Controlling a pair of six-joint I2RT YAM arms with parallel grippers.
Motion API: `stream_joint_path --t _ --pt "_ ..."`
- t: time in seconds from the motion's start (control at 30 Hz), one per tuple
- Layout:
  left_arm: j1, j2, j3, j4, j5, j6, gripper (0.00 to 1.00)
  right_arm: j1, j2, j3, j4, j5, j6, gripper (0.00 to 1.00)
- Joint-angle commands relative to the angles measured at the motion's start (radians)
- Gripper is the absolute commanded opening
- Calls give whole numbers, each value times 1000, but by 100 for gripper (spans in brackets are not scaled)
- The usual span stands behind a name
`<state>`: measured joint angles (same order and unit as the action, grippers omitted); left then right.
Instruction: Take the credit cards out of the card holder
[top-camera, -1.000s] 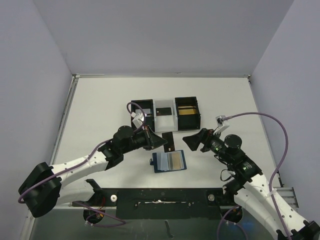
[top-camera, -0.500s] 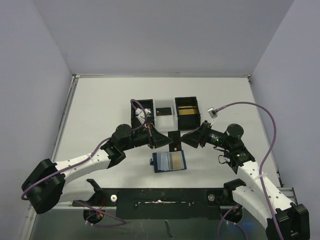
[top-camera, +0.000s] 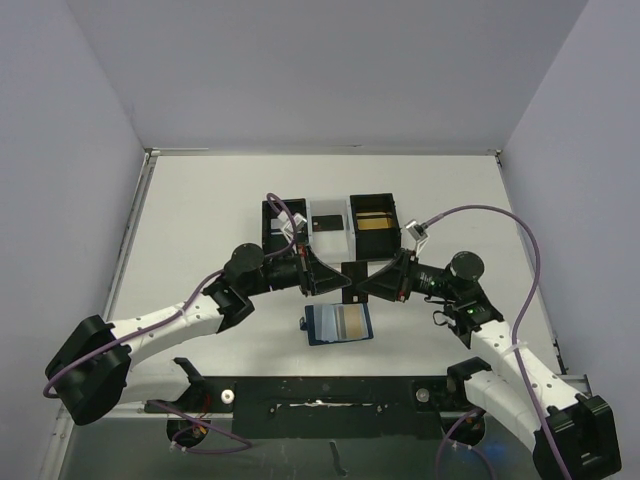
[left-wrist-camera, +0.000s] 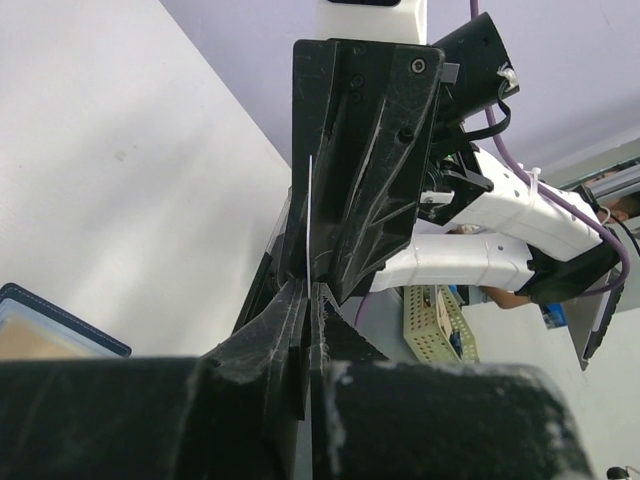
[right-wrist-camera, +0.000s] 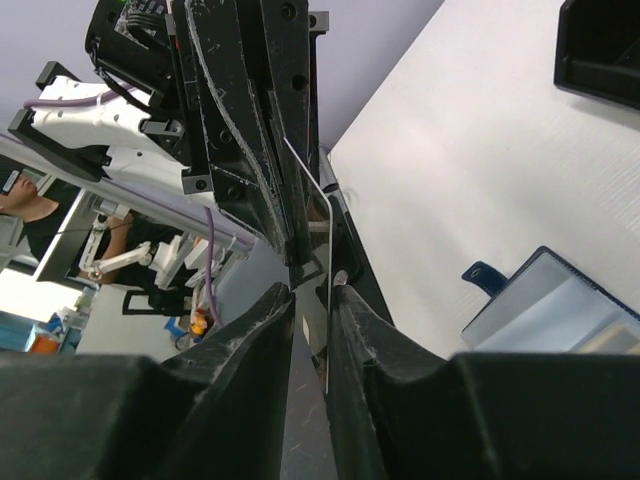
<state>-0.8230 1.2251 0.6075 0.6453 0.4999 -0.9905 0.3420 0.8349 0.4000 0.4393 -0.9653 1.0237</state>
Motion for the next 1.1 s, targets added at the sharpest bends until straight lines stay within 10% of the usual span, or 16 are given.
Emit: stream_joint_path --t 0.0,0.73,1.07 --pt "-4 -15 46 36 50 26 0 8 -9 -22 153 -48 72 21" --pt "9 31 112 0 195 27 0 8 -28 -72 245 -4 120 23" --pt "19 21 114 -17 209 35 0 7 -36 -82 243 0 118 5"
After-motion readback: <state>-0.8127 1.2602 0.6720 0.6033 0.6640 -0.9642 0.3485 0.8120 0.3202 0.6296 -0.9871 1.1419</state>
